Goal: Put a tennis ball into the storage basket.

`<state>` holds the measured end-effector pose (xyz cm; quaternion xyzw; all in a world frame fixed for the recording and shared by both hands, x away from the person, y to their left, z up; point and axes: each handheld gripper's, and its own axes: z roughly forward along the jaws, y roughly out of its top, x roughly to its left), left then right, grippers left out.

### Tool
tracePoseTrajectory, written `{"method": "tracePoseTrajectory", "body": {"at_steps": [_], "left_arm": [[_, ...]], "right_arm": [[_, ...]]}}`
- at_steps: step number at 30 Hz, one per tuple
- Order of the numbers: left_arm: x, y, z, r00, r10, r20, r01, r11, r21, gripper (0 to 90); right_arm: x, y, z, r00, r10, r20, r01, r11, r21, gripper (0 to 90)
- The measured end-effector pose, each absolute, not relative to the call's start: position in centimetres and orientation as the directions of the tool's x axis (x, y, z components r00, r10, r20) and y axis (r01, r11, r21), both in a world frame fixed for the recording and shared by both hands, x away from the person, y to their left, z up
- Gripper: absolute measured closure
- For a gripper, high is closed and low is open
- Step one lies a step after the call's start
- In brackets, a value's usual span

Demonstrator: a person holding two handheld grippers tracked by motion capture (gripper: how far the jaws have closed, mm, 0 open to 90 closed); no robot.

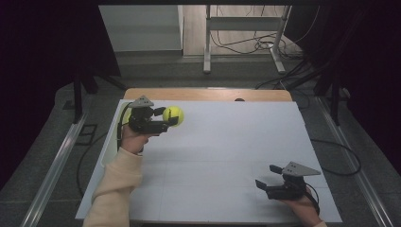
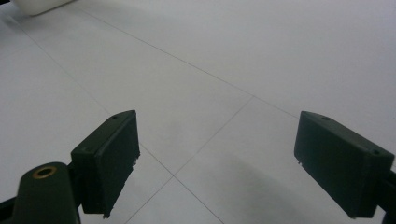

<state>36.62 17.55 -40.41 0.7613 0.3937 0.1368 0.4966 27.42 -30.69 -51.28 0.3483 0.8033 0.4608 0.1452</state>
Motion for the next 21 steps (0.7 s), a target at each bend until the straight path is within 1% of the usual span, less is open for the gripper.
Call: {"method": "tracePoseTrajectory", "body": {"at_steps": [21], "left_arm": [[36.3,19.9,-39.8,0.597,0.780,-0.188,0.467,-0.147,0.872,30.7]], "right_arm": [[27.4,-30.7,-51.3,-0.715,0.694,0.086,0.426,0.334,0.841,14.9]]}}
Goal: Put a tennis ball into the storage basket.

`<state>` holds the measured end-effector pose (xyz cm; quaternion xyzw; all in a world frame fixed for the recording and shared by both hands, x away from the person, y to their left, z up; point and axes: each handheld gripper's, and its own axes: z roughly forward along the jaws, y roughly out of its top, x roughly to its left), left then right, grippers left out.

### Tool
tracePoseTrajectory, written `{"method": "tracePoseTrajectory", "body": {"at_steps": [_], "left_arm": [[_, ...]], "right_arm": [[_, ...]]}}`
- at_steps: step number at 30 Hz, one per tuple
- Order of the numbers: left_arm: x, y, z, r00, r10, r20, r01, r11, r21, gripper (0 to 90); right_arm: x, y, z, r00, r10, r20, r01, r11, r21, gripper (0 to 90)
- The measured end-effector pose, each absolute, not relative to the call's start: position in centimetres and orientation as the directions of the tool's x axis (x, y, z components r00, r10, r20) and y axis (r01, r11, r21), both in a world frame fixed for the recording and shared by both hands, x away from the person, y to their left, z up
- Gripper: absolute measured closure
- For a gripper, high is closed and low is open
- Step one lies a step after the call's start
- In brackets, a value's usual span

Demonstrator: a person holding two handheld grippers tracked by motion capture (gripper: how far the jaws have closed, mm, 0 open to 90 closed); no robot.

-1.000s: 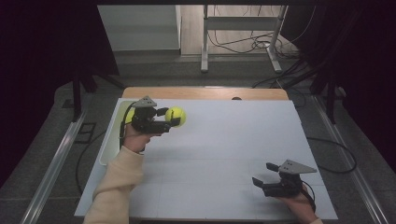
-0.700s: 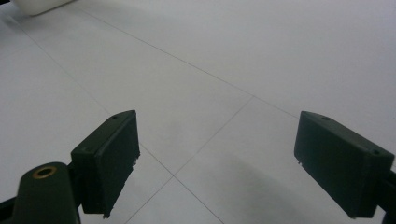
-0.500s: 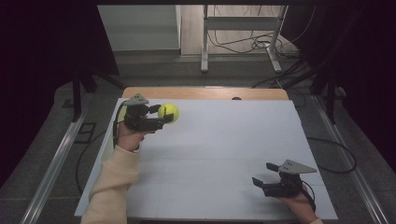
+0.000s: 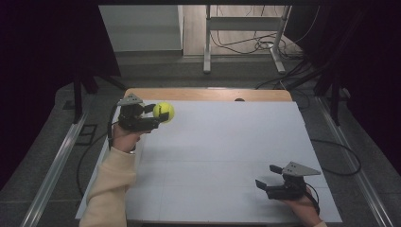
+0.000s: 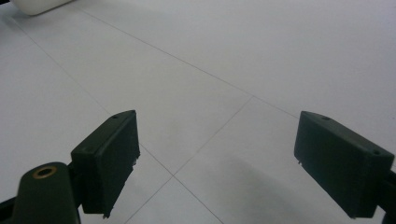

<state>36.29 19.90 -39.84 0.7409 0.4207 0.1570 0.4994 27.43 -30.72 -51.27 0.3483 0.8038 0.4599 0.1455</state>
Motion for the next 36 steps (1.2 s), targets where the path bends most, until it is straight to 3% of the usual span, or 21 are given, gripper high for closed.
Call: {"method": "tracePoseTrajectory", "body": {"at_steps": [36], "left_arm": [[35.4,23.8,-39.1,0.499,0.849,-0.174,0.461,-0.090,0.883,30.7]], "right_arm": [[27.4,-30.7,-51.3,-0.715,0.694,0.089,0.426,0.331,0.842,14.9]]}}
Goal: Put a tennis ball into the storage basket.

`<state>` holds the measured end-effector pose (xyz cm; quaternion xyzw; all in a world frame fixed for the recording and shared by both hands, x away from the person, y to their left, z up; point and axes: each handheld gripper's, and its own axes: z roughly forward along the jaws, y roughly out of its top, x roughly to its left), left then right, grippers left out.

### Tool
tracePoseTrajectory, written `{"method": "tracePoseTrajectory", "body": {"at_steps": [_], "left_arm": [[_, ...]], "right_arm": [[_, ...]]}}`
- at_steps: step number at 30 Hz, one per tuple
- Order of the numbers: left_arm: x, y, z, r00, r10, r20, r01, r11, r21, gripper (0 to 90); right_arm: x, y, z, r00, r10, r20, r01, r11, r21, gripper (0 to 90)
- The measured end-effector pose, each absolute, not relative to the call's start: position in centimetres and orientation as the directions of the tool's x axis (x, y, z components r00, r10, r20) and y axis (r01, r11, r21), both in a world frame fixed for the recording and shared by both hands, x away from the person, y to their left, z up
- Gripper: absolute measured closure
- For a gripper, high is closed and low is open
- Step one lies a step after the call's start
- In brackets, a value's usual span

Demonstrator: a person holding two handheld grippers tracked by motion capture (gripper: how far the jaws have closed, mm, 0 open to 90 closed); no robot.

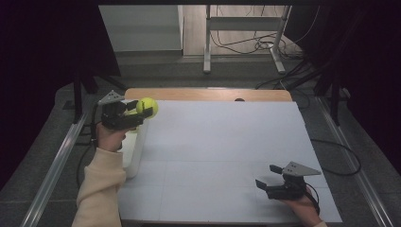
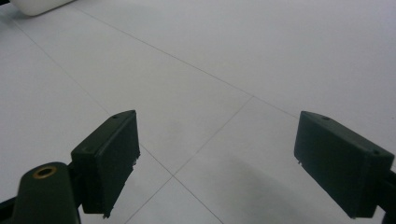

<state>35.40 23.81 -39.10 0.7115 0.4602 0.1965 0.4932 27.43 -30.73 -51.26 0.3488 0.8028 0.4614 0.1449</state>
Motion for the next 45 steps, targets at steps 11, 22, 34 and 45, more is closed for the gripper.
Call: {"method": "tracePoseTrajectory", "body": {"at_steps": [11,22,34,45], "left_arm": [[35.3,25.5,-39.3,0.453,0.872,-0.186,0.471,-0.058,0.880,30.7],[35.2,27.2,-39.8,0.404,0.894,-0.191,0.487,-0.033,0.873,30.7],[34.7,28.4,-40.2,0.358,0.917,-0.175,0.503,-0.032,0.864,30.7],[34.7,28.8,-40.8,0.335,0.928,-0.160,0.527,-0.044,0.849,30.7]], "right_arm": [[27.4,-30.7,-51.3,-0.715,0.694,0.088,0.426,0.332,0.842,14.9],[27.4,-30.7,-51.3,-0.714,0.695,0.086,0.426,0.334,0.840,14.9],[27.4,-30.7,-51.3,-0.714,0.694,0.086,0.426,0.334,0.841,14.9],[27.5,-30.7,-51.3,-0.714,0.695,0.087,0.428,0.334,0.840,14.9]]}}
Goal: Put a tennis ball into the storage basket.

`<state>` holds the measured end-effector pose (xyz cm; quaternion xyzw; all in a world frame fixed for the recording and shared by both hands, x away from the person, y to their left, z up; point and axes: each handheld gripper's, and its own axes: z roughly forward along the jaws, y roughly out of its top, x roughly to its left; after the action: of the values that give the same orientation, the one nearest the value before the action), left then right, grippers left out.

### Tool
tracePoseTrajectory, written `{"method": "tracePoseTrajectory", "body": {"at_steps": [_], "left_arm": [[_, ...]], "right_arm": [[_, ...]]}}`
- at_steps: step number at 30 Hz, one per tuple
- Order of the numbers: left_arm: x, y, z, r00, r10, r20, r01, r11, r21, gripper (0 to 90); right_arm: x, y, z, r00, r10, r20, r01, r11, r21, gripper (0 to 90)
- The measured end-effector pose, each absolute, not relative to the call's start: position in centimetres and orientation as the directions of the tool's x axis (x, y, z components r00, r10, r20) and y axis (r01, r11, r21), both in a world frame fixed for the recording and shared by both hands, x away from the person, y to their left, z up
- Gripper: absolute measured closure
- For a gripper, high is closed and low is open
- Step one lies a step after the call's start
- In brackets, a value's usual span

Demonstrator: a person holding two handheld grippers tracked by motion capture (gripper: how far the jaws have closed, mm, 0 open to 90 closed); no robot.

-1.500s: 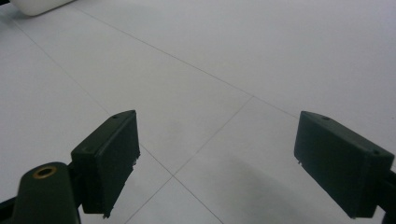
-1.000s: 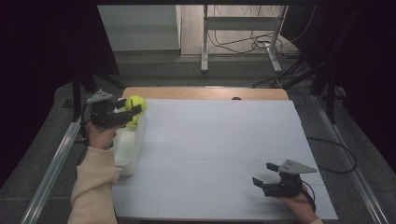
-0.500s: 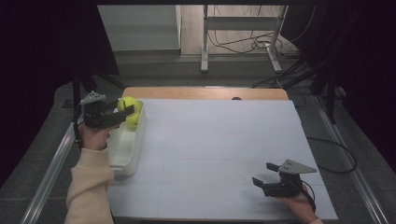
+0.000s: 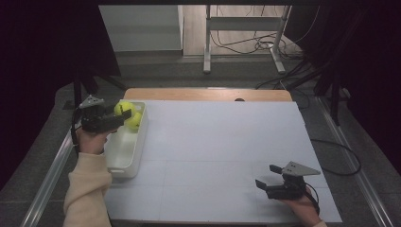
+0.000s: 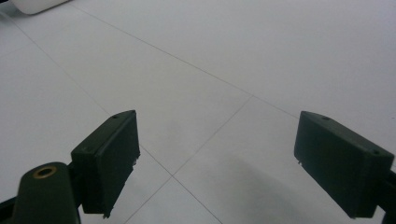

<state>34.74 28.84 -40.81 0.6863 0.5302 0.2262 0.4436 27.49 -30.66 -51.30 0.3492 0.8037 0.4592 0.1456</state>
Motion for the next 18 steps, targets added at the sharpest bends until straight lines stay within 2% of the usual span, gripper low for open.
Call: {"method": "tracePoseTrajectory", "body": {"at_steps": [18], "left_arm": [[35.2,28.5,-42.2,0.315,0.940,-0.128,0.587,-0.087,0.805,30.6]], "right_arm": [[27.5,-30.7,-51.3,-0.713,0.696,0.086,0.428,0.334,0.840,14.9]]}}
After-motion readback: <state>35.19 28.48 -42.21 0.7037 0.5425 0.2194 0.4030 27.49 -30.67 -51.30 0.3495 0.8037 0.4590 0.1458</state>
